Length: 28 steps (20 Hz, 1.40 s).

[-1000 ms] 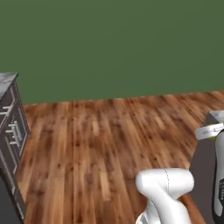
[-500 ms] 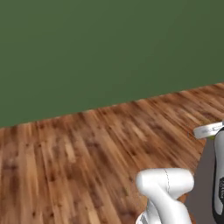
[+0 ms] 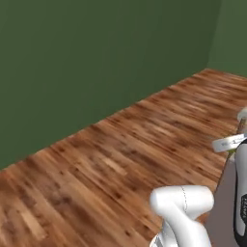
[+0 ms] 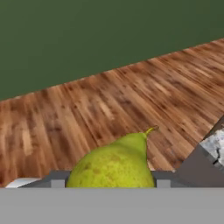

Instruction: Retrieve the pear and orange from the fridge and place them into the bowl on the dining table.

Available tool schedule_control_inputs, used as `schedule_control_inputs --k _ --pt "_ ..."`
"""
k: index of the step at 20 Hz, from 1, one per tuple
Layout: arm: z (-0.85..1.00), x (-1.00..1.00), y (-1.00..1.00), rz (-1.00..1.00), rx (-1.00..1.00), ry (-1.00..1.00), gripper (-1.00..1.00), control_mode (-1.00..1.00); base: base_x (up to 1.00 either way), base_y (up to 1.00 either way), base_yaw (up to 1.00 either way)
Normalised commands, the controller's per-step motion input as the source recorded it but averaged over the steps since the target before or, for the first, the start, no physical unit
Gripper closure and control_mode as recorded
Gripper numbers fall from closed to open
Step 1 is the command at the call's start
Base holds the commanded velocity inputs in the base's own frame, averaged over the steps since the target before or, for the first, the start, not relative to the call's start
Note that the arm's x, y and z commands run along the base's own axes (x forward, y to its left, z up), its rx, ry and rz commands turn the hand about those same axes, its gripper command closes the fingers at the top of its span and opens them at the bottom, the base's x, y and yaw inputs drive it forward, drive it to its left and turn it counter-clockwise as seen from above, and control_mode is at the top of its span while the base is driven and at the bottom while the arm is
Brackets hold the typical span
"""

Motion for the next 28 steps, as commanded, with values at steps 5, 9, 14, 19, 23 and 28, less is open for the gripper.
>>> schedule_control_inputs --k 5,9,14,19,23,28 --pt "0.0 0.0 0.0 0.0 0.0 0.0 1.0 1.0 1.0 0.3 -0.67" --pt "0.0 0.0 0.0 0.0 0.0 0.0 1.0 1.0 1.0 0.44 -0.69" --pt "0.0 0.0 0.0 0.0 0.0 0.0 1.0 1.0 1.0 0.5 -0.7" --pt "0.0 0.0 0.0 0.0 0.0 0.0 1.0 1.0 0.51 0.06 -0.75" --pt "0.0 0.0 0.0 0.0 0.0 0.0 1.0 1.0 0.02 -0.01 -0.75" --pt "0.0 0.0 0.0 0.0 0.0 0.0 1.0 1.0 0.08 0.09 -0.72"
